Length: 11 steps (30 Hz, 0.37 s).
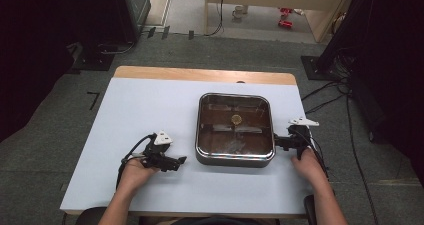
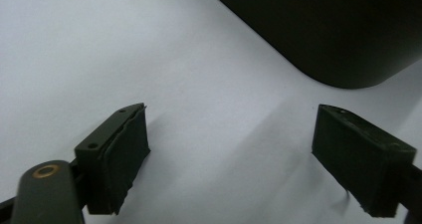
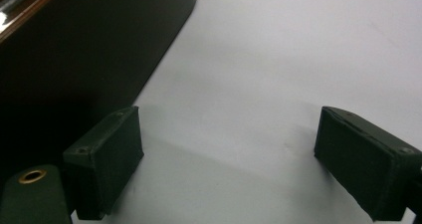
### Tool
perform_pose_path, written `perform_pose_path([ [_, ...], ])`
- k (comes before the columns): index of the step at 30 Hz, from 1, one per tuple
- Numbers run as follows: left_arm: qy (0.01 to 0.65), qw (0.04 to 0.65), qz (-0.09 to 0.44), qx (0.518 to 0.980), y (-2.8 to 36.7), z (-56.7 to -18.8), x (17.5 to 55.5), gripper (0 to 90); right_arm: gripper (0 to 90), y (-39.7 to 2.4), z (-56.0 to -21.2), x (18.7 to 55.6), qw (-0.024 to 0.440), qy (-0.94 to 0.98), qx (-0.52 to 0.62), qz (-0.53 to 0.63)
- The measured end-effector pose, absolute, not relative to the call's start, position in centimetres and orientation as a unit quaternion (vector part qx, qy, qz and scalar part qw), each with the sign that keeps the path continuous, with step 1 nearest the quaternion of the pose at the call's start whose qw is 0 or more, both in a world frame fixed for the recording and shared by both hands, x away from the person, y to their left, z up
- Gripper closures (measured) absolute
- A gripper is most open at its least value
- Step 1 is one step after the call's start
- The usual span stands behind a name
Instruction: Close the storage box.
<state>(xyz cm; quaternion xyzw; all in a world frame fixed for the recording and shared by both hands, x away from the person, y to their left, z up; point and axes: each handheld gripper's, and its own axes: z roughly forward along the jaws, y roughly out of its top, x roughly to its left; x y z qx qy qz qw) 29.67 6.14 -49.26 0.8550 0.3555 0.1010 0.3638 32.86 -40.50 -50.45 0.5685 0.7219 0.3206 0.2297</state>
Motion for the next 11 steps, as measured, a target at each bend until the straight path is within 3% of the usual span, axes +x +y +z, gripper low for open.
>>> perform_pose_path([
  [3,0.343,0.375,0.134,0.851,6.02,-49.91,28.87,13.6,11.0,-40.50,-50.45,32.86,0.230,0.722,0.569,0.320],
  [11,0.338,0.368,0.144,0.854,5.82,-49.95,28.74,13.5,11.0,-40.50,-50.45,32.85,0.230,0.722,0.569,0.321],
])
